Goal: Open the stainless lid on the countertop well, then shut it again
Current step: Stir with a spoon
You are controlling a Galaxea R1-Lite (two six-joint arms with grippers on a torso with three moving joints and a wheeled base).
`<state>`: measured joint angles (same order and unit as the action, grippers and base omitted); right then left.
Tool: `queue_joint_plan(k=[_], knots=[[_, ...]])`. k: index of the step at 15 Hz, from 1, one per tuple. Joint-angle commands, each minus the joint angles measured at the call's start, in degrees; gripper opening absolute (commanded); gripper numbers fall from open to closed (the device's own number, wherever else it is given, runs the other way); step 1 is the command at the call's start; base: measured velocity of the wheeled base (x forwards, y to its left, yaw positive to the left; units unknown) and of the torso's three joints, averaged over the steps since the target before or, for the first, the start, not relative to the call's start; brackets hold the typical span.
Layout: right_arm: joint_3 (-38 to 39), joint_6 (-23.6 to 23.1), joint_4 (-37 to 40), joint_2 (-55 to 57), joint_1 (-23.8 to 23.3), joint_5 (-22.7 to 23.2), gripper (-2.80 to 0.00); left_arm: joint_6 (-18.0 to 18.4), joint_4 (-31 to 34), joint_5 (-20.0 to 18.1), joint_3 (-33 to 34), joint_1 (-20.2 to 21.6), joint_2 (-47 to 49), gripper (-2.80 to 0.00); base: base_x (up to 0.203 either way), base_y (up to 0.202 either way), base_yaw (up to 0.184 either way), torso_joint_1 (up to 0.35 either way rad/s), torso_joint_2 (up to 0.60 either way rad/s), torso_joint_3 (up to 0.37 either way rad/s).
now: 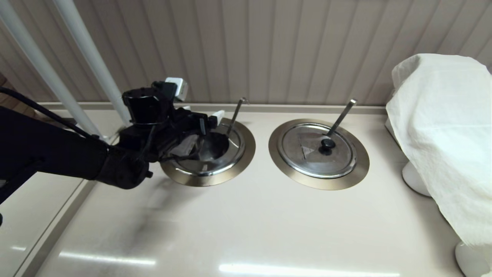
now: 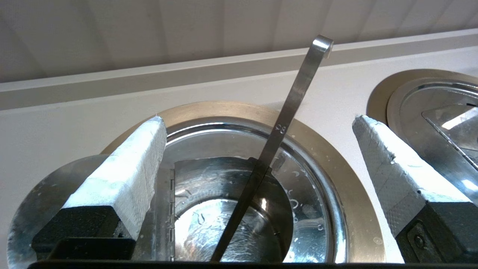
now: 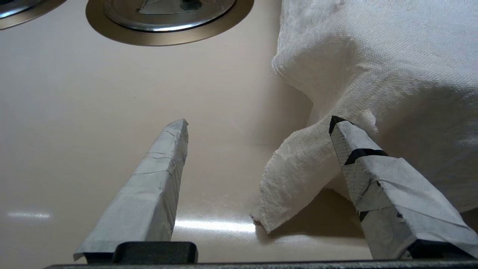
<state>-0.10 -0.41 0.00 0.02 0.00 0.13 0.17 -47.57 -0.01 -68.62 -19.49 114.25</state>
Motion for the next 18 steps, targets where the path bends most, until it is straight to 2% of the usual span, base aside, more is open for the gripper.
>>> queue_joint_plan(k=[1,2,4,5,9,14,18], knots=[[0.01,-0.02,0.0,-0.02,0.0,0.04,0.0,0.42,4.91,-0.79,-3.32,0.61,2.55,0.0,0.0,0.0,0.0,0.0,0.0,0.0],[0.01,-0.02,0.0,-0.02,0.0,0.04,0.0,0.98,6.35,-1.39,-3.89,0.79,2.56,0.0,0.0,0.0,0.0,0.0,0.0,0.0],[0.01,-0.02,0.0,-0.02,0.0,0.04,0.0,5.38,10.31,-5.45,-6.88,0.8,2.44,0.0,0.0,0.0,0.0,0.0,0.0,0.0],[0.01,-0.02,0.0,-0.02,0.0,0.04,0.0,5.74,10.57,-6.14,-7.28,0.63,2.59,0.0,0.0,0.0,0.0,0.0,0.0,0.0],[0.01,-0.02,0.0,-0.02,0.0,0.04,0.0,4.91,9.73,-5.42,-14.68,0.27,10.44,0.0,0.0,0.0,0.0,0.0,0.0,0.0],[0.01,-0.02,0.0,-0.02,0.0,0.04,0.0,3.35,8.91,-4.89,-17.39,-0.96,17.04,0.0,0.0,0.0,0.0,0.0,0.0,0.0],[0.01,-0.02,0.0,-0.02,0.0,0.04,0.0,0.57,7.33,-2.01,-21.47,-2.49,20.86,0.0,0.0,0.0,0.0,0.0,0.0,0.0]])
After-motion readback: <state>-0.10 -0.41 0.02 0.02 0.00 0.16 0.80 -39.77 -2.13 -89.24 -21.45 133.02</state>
